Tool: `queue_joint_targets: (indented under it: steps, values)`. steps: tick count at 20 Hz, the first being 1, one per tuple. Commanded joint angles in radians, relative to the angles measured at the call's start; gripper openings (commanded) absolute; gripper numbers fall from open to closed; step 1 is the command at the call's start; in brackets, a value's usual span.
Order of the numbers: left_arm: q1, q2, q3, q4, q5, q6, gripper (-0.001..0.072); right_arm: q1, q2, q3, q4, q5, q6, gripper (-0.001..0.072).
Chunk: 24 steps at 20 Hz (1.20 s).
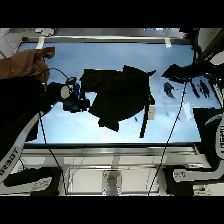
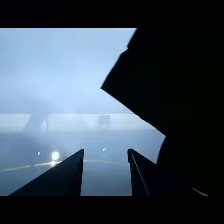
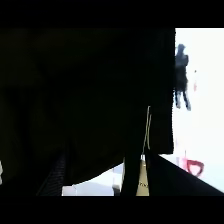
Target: Fold the clothes and pants, and hang the long-sleeved shirts on hangers.
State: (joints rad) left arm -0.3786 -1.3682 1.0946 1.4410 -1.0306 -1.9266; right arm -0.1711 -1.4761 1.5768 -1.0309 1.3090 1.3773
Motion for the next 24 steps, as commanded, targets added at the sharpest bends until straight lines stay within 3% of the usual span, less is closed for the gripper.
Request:
queue_joint_targets:
  steps: [1,4,7,9,10,15,19,24]
  values:
    - [-0.045,0.000,-0.039,-0.015,0.171,-0.002,0.0352,0.050,0.005,0.000,0.007,0.035,-0.063,0.0529]
    - [-0.043,-0.002,-0.039,0.011,0.288,-0.006,0.0350,0.092,0.005,0.000,0.006,0.027,-0.089,0.0528]
    - [-0.028,-0.016,-0.040,-0.080,0.288,-0.074,0.0393,0.105,0.005,0.000,0.002,0.034,-0.090,0.0528]
    - [0.031,-0.036,-0.041,-0.125,0.211,-0.074,0.0632,0.105,0.005,0.000,-0.022,0.043,-0.090,0.0528]
    - [0.069,-0.044,-0.041,-0.169,0.184,-0.057,0.0641,0.105,0.005,0.000,-0.036,0.043,-0.090,0.0529]
    - [0.246,-0.129,-0.041,-0.584,0.059,0.339,0.0636,0.105,0.004,0.000,-0.049,0.029,-0.108,0.0528]
    - [0.266,-0.203,-0.041,-0.605,0.022,0.454,0.0636,0.105,0.004,0.000,-0.048,0.041,-0.108,0.0528]
    - [0.266,-0.248,-0.040,-0.630,0.023,0.512,0.0635,0.105,0.004,0.000,-0.046,0.042,-0.107,0.0528]
